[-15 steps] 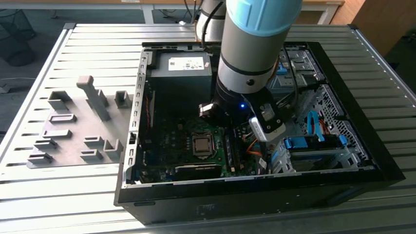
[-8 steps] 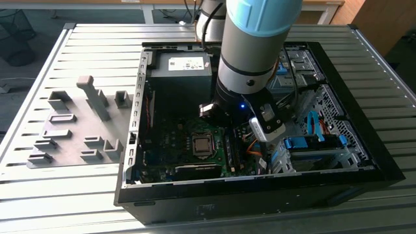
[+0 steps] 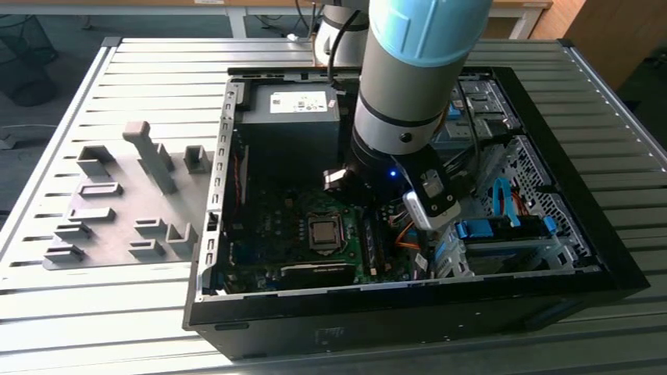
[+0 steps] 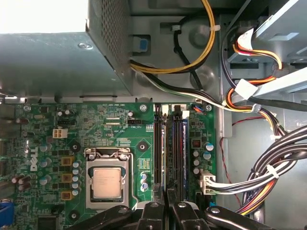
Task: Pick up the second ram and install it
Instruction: 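Insert the second ram into the second slot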
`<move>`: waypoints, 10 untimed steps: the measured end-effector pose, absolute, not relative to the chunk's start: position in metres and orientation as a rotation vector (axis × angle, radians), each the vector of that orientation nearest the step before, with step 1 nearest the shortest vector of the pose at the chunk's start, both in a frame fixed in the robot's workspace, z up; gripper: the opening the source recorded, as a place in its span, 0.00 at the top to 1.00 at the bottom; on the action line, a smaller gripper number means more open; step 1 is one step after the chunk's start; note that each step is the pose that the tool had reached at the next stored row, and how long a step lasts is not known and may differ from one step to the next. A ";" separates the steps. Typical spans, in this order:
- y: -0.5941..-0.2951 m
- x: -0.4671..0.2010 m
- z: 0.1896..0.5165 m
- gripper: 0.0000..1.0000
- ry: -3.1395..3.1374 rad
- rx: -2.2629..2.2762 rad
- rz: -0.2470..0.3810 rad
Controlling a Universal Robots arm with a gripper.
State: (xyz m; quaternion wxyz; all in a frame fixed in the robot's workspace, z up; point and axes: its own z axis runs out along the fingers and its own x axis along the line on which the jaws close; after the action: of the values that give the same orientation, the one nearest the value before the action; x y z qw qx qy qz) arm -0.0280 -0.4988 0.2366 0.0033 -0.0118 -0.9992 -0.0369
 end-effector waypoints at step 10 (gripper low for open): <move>-0.499 -0.028 0.236 0.86 -3.133 -0.037 -0.116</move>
State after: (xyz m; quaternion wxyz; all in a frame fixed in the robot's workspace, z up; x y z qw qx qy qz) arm -0.0278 -0.4988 0.2356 0.0033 -0.0118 -0.9992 -0.0370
